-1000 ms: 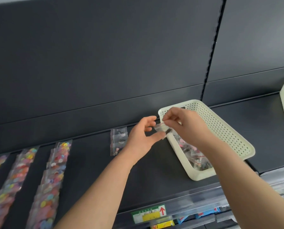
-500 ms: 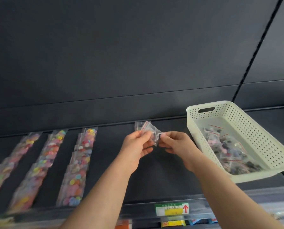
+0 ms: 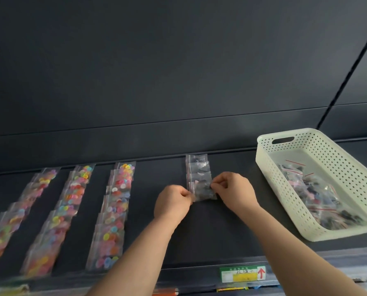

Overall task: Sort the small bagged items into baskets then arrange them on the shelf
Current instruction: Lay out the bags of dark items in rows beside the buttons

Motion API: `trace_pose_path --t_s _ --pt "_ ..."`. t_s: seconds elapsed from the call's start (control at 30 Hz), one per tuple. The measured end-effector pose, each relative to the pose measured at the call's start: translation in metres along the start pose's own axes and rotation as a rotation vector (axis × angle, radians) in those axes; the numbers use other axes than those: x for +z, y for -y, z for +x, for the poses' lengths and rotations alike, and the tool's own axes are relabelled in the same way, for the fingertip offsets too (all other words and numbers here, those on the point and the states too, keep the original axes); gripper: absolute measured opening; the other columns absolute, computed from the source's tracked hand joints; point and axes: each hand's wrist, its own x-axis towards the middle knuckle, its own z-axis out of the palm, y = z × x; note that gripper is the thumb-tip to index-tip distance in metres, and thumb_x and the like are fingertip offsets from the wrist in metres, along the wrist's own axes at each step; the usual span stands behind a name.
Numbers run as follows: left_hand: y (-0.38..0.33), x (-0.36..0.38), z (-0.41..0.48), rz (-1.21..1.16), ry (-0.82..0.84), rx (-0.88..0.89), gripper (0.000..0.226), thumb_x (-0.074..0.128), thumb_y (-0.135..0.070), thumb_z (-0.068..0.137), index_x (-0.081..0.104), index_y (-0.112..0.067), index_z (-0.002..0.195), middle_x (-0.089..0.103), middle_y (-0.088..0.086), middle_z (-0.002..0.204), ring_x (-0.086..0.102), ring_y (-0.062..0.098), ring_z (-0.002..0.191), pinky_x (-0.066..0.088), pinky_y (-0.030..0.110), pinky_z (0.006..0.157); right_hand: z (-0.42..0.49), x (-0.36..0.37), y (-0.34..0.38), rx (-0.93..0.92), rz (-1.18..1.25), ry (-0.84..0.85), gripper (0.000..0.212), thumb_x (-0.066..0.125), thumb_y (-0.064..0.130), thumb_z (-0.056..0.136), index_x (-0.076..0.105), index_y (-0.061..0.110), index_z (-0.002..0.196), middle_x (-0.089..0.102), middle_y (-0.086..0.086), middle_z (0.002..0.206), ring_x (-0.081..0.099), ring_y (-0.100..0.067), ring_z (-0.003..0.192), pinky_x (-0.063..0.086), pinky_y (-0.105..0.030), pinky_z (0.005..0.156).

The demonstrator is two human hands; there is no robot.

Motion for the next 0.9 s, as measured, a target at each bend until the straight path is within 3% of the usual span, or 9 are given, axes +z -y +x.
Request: trace_pose_path --t_s 0.07,0.2,0.3,0.4,0.53,0.63,0.77,0.9 --pt "0.0 -0.001 0.004 0.026 -0.005 -0.017 0.01 0.066 -0.025 0.082 0.071 -0.023 0.074 0.07 -0.01 0.077 0.065 0.014 0.074 0.054 0.029 0.066 0.003 0.005 0.003 0.001 -0.021 -0.033 0.001 0.064 0.03 0.084 0.064 0.03 0.084 0.059 0.015 0.071 0.062 -0.012 0.08 0.048 -0.027 0.069" --pt "0.001 -0.001 0.013 0.08 0.005 -0.023 0.005 0.064 -0.026 0.077 0.067 -0.025 0.074 0.068 -0.01 0.077 0.065 0.017 0.077 0.053 0.029 0.062 0.005 0.017 0.007 0.034 -0.057 -0.066 0.01 0.062 0.034 0.086 0.061 0.029 0.095 0.057 0.015 0.073 0.062 -0.014 0.083 0.047 -0.03 0.075" --pt "0.002 0.0 0.017 0.158 -0.003 0.008 0.009 0.064 -0.035 0.081 0.066 -0.026 0.083 0.067 -0.01 0.084 0.063 0.018 0.083 0.046 0.027 0.062 0.005 0.023 0.009 0.042 -0.111 -0.102 0.011 0.061 0.034 0.087 0.059 0.029 0.097 0.058 0.014 0.074 0.063 -0.016 0.085 0.048 -0.035 0.082" --pt "0.005 0.001 0.022 0.2 -0.003 0.039 0.012 0.063 -0.039 0.084 0.064 -0.027 0.088 0.067 -0.009 0.088 0.063 0.018 0.086 0.043 0.027 0.062 0.004 0.026 0.009 0.037 -0.134 -0.128 0.012 0.061 0.034 0.087 0.058 0.027 0.097 0.058 0.013 0.073 0.063 -0.017 0.086 0.047 -0.033 0.079" --pt "0.01 0.002 0.025 0.146 -0.007 0.042 0.023 0.064 -0.049 0.084 0.06 -0.026 0.083 0.07 -0.006 0.083 0.067 0.019 0.083 0.053 0.03 0.067 0.003 0.019 0.008 0.003 -0.144 -0.136 0.018 0.062 0.035 0.087 0.059 0.025 0.102 0.062 0.011 0.082 0.062 -0.018 0.089 0.041 -0.028 0.068" --pt "0.002 0.003 0.022 0.058 -0.017 0.065 0.024 0.066 -0.048 0.083 0.057 -0.025 0.081 0.07 -0.005 0.083 0.067 0.021 0.082 0.055 0.033 0.07 0.001 0.0 0.006 -0.097 -0.194 -0.195 0.02 0.059 0.03 0.089 0.061 0.025 0.108 0.064 0.006 0.099 0.059 -0.018 0.096 0.042 -0.028 0.069" --pt "-0.036 0.019 0.008 -0.04 0.031 0.142 0.02 0.069 -0.04 0.082 0.058 -0.024 0.076 0.07 -0.006 0.082 0.068 0.021 0.084 0.057 0.04 0.079 -0.005 -0.044 -0.005 -0.254 -0.319 -0.324 0.014 0.057 0.024 0.09 0.067 0.024 0.1 0.065 0.003 0.094 0.059 -0.022 0.096 0.044 -0.031 0.064" --pt "-0.089 0.048 -0.013 -0.116 0.088 0.236 0.015 0.07 -0.039 0.084 0.062 -0.026 0.081 0.069 -0.008 0.082 0.069 0.018 0.083 0.057 0.039 0.082 -0.01 -0.096 -0.041 -0.23 -0.386 -0.368 0.018 0.053 0.024 0.092 0.067 0.027 0.102 0.066 0.008 0.097 0.057 -0.017 0.098 0.046 -0.031 0.061"
